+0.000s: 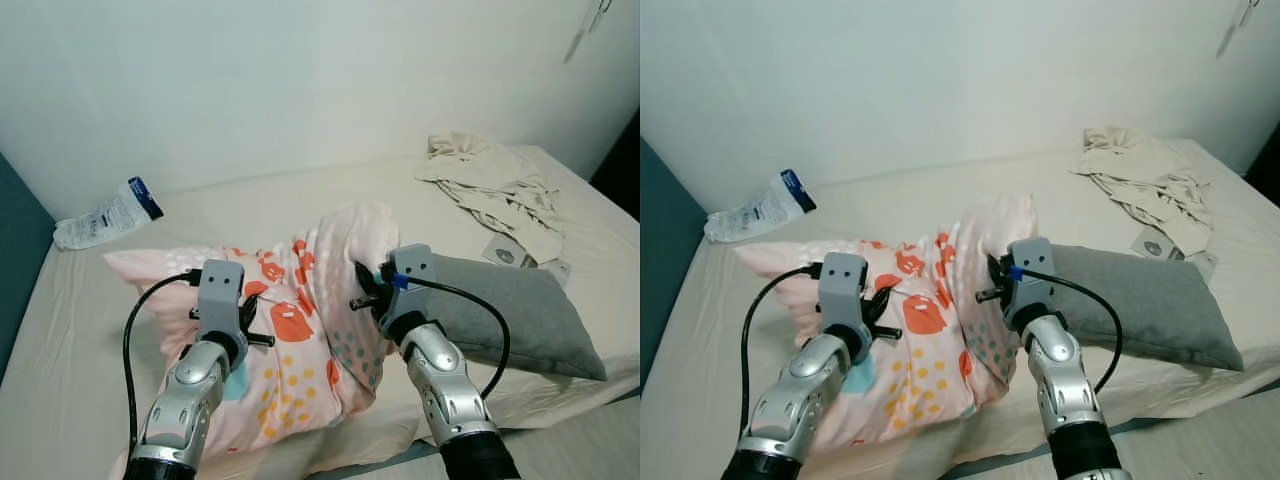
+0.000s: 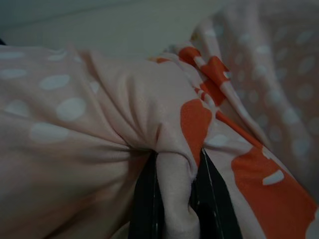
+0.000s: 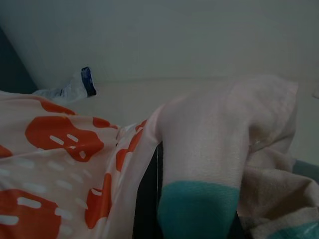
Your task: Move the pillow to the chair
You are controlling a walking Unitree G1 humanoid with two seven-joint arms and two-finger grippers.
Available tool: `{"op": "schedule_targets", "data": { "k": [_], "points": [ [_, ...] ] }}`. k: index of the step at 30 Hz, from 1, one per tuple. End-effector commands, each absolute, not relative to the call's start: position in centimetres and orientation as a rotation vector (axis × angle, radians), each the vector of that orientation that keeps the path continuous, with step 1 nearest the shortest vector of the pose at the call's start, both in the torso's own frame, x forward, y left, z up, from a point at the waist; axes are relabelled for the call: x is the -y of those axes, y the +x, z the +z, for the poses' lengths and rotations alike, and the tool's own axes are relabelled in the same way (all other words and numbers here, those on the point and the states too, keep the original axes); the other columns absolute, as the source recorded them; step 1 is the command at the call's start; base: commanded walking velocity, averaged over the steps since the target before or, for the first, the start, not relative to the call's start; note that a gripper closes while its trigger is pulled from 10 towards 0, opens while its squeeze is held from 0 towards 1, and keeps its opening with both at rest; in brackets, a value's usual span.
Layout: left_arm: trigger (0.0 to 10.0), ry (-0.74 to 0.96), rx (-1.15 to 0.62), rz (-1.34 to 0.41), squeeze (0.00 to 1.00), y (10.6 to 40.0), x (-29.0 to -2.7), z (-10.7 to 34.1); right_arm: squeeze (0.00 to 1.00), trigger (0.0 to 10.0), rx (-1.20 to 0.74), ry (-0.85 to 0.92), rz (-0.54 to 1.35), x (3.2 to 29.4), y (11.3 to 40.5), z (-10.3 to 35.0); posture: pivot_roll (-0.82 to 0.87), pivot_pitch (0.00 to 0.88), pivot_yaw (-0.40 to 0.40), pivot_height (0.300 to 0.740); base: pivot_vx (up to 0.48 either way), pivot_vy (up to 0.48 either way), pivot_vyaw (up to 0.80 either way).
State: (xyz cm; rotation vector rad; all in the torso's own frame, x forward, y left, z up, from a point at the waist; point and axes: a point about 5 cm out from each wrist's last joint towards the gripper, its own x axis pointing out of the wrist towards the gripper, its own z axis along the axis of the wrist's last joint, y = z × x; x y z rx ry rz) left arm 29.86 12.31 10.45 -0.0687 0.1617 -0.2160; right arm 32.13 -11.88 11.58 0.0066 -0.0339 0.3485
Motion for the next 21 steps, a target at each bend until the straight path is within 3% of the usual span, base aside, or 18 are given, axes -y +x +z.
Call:
{"op": "schedule_targets", "data": {
  "k": [1, 5, 11, 21],
  "points": [
    [10.0, -0.073, -0.128, -0.227, 0.0, 30.0, -11.8, 11.0, 0.0, 10.0, 0.03, 0.017, 0.407, 10.4, 31.8, 11.5, 0.04, 0.094, 0.015, 0.74, 0.0, 0.0, 0.0],
    [10.0, -0.181, -0.166, -0.227, 0.0, 29.7, -11.6, 9.8, 0.0, 10.0, -0.08, 0.142, 0.395, 10.6, 31.4, 9.1, 0.04, 0.091, 0.013, 0.74, 0.0, 0.0, 0.0],
    [10.0, -0.035, -0.204, -0.258, 0.0, 29.4, -12.0, 8.8, 0.0, 10.0, -0.14, 0.11, 0.364, 11.3, 30.5, 6.9, 0.05, 0.088, 0.015, 0.74, 0.0, 0.0, 0.0],
    [10.0, -0.076, -0.228, -0.233, 0.0, 29.4, -12.6, 8.2, 0.0, 10.0, -0.152, 0.104, 0.373, 11.0, 30.2, 6.4, 0.05, 0.083, 0.03, 0.74, 0.0, 0.0, 0.0]
  ]
}}
